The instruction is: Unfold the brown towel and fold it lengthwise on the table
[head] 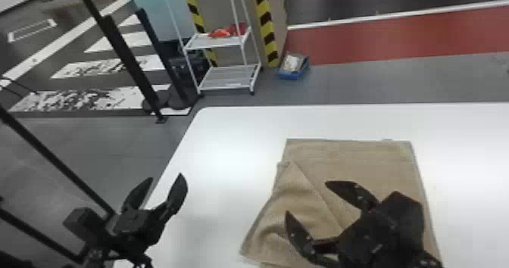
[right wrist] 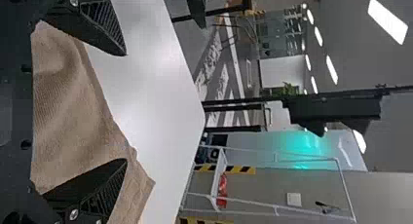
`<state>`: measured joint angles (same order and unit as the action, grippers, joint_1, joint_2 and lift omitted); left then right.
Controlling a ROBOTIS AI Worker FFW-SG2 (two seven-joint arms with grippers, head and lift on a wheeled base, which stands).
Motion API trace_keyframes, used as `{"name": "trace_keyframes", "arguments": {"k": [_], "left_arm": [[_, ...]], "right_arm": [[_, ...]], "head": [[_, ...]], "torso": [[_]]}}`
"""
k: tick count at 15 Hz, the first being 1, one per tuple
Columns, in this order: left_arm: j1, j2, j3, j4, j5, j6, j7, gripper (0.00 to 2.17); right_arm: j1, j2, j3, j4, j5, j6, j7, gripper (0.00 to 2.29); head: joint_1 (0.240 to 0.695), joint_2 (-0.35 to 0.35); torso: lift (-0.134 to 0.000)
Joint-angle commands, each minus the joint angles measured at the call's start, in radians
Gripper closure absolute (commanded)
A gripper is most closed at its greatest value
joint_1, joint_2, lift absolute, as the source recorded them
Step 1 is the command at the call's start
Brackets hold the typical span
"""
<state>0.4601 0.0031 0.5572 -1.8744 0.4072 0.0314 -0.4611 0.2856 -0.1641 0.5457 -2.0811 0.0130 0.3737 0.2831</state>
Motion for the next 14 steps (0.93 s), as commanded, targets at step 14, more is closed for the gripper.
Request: {"name": "trace_keyframes", "arguments": {"k": [14], "left_arm": [[0.068,-0.006,0.125,-0.184,-0.404,0.158,-0.694,0.08]], "right_arm": [[0.280,0.113,-0.842,0.006,-0.300,-0.313,0.024,0.08]], "head": [[0.695,0.134]], "torso": [[-0.117]]}}
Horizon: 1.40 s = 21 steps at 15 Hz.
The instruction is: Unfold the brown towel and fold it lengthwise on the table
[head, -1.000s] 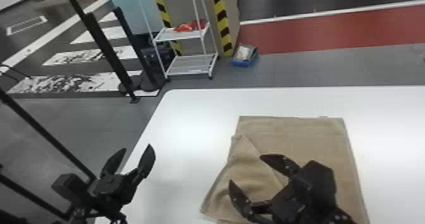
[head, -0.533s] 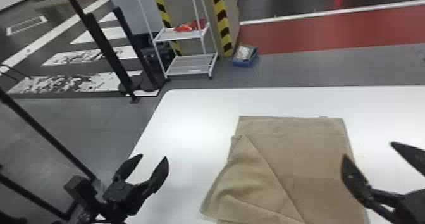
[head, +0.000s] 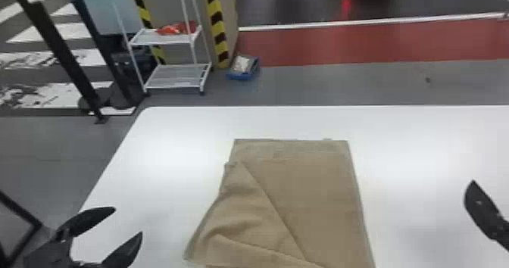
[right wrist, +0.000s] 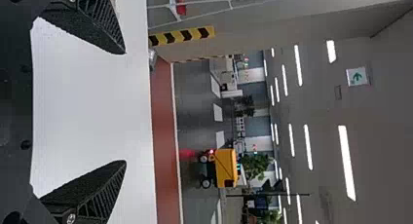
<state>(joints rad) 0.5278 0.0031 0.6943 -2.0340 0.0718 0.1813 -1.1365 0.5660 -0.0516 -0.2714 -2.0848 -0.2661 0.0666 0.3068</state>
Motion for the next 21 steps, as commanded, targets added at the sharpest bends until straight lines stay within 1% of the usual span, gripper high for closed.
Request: {"name": "trace_keyframes", "arguments": {"k": [1,3,4,6,8,9,10,13,14,15,16,17,21], "left_arm": [[0.000,-0.006,-0.025,-0.025,-0.086,0.008,-0.049,0.08],[-0.002,-0.006,-0.035,-0.025,-0.147,0.008,-0.105,0.14],[-0.008,-0.006,-0.050,-0.025,-0.187,0.008,-0.137,0.14],[-0.022,-0.006,-0.088,-0.022,-0.265,-0.007,-0.209,0.15],[-0.032,-0.006,-0.131,-0.012,-0.317,-0.022,-0.243,0.16],[-0.034,-0.006,-0.142,-0.003,-0.325,-0.041,-0.252,0.21],[-0.035,-0.006,-0.154,0.005,-0.337,-0.047,-0.255,0.21],[-0.035,-0.006,-0.188,0.025,-0.422,-0.111,-0.261,0.21],[-0.037,-0.006,-0.193,0.034,-0.434,-0.142,-0.269,0.26],[-0.038,-0.006,-0.193,0.041,-0.438,-0.161,-0.270,0.31],[-0.042,-0.006,-0.193,0.054,-0.443,-0.200,-0.272,0.42],[-0.046,-0.006,-0.193,0.067,-0.449,-0.234,-0.270,0.45],[-0.060,-0.006,-0.193,0.103,-0.472,-0.274,-0.259,0.45]], "right_arm": [[-0.003,0.001,-0.032,0.019,-0.036,-0.009,0.001,0.08],[-0.015,-0.001,-0.046,0.035,-0.116,-0.006,0.055,0.08],[-0.017,-0.002,-0.052,0.038,-0.131,-0.006,0.064,0.08],[-0.025,-0.002,-0.055,0.045,-0.134,-0.006,0.064,0.08],[-0.029,-0.004,-0.055,0.051,-0.143,-0.006,0.064,0.08],[-0.034,-0.005,-0.055,0.054,-0.145,-0.006,0.064,0.08],[-0.038,-0.007,-0.055,0.060,-0.148,-0.006,0.064,0.08],[-0.044,-0.008,-0.055,0.069,-0.156,-0.006,0.064,0.08],[-0.048,-0.008,-0.054,0.074,-0.162,-0.006,0.064,0.08],[-0.052,-0.008,-0.055,0.081,-0.171,-0.006,0.064,0.08],[-0.057,-0.008,-0.054,0.086,-0.176,-0.006,0.066,0.08],[-0.058,-0.008,-0.054,0.089,-0.176,-0.003,0.066,0.08],[-0.066,-0.008,-0.052,0.100,-0.182,-0.003,0.066,0.08]], "head": [[0.695,0.105],[0.695,0.057],[0.695,0.041],[0.695,0.017],[0.695,-0.013],[0.695,-0.043],[0.695,-0.057],[0.695,-0.081],[0.695,-0.093],[0.695,-0.099],[0.695,-0.104],[0.695,-0.107],[0.695,-0.113]], "torso": [[-0.117],[-0.117],[-0.117],[-0.117],[-0.117],[-0.117],[-0.117],[-0.117],[-0.117],[-0.117],[-0.117],[-0.117],[-0.117]]}}
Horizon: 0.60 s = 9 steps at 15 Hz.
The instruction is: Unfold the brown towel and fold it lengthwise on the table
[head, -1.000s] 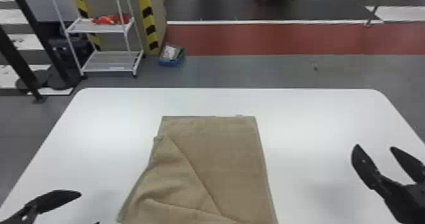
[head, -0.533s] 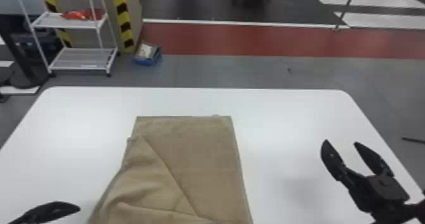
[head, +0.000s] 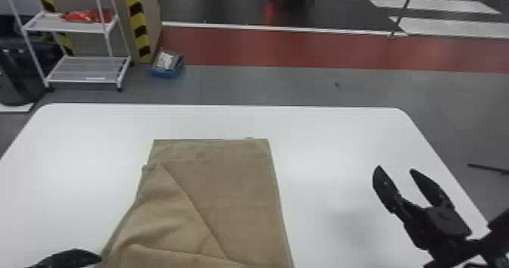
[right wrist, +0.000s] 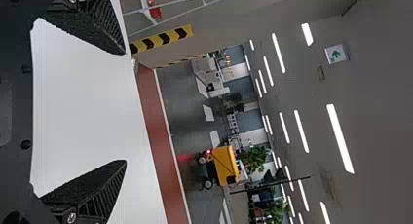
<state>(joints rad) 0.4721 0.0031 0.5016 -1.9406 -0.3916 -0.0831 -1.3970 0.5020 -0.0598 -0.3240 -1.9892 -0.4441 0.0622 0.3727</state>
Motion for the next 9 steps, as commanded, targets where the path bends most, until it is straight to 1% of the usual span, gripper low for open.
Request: {"name": "trace_keyframes", "arguments": {"k": [1,4,7,8,9], "left_arm": [[-0.010,-0.006,0.000,0.022,-0.013,-0.043,0.003,0.45],[-0.032,-0.006,0.000,0.051,-0.047,-0.056,0.009,0.45],[-0.032,-0.006,0.002,0.063,-0.053,-0.086,0.009,0.45],[-0.032,-0.006,0.002,0.063,-0.053,-0.099,0.010,0.56],[-0.032,-0.006,0.002,0.063,-0.053,-0.105,0.009,0.71]], "right_arm": [[-0.003,0.000,0.000,0.007,-0.005,-0.001,0.000,0.08],[-0.007,-0.002,0.000,0.012,-0.010,-0.001,0.000,0.08],[-0.007,-0.006,-0.001,0.015,-0.022,-0.001,0.000,0.08],[-0.007,-0.008,-0.003,0.015,-0.024,-0.001,0.000,0.08],[-0.008,-0.008,-0.001,0.017,-0.025,-0.001,0.000,0.08]], "head": [[0.695,-0.112],[0.695,-0.112],[0.695,-0.109],[0.695,-0.110],[0.695,-0.112]], "torso": [[-0.117],[-0.117],[-0.117],[-0.117],[-0.117]]}}
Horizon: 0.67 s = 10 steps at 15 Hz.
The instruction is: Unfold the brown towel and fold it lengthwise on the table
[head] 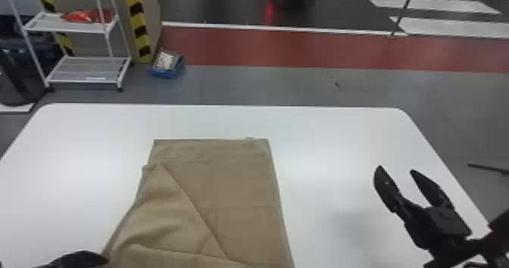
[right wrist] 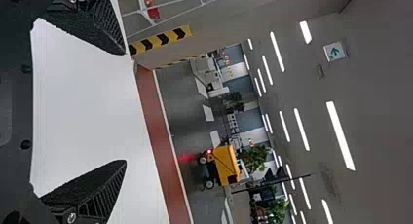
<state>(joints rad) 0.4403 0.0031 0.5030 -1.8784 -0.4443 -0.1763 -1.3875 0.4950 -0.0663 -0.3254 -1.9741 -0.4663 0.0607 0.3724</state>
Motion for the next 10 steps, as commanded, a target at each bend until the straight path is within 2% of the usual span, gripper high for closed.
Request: {"name": "trace_keyframes", "arguments": {"k": [1,3,4,5,8,9,10], "left_arm": [[0.000,-0.006,0.002,0.001,-0.001,-0.011,-0.001,0.72],[0.000,-0.006,0.005,0.001,-0.001,-0.011,-0.001,0.80],[-0.002,-0.006,0.005,0.001,-0.002,-0.011,0.001,1.26],[-0.005,-0.006,0.005,0.002,-0.002,0.010,-0.004,1.38],[-0.006,-0.006,0.008,-0.007,-0.001,0.025,-0.001,1.39],[-0.006,-0.006,0.008,-0.019,0.001,0.028,-0.001,1.39],[-0.003,-0.006,0.008,-0.042,0.003,0.038,-0.004,1.39]], "right_arm": [[-0.003,-0.001,0.000,0.001,-0.003,0.000,0.000,0.08],[-0.003,-0.001,0.000,0.003,-0.005,0.000,0.000,0.08],[-0.003,-0.003,0.000,0.001,-0.008,0.000,0.000,0.08],[-0.004,-0.003,0.000,0.003,-0.008,0.000,0.000,0.08],[-0.012,-0.006,0.006,0.001,-0.002,0.012,0.000,0.08],[-0.021,-0.006,0.014,0.000,0.025,0.031,0.000,0.08],[-0.049,-0.006,0.028,-0.005,0.095,0.074,0.000,0.08]], "head": [[0.695,-0.113],[0.695,-0.114],[0.695,-0.113],[0.695,-0.113],[0.695,-0.108],[0.695,-0.105],[0.695,-0.102]], "torso": [[-0.117],[-0.117],[-0.117],[-0.117],[-0.117],[-0.117],[-0.117]]}}
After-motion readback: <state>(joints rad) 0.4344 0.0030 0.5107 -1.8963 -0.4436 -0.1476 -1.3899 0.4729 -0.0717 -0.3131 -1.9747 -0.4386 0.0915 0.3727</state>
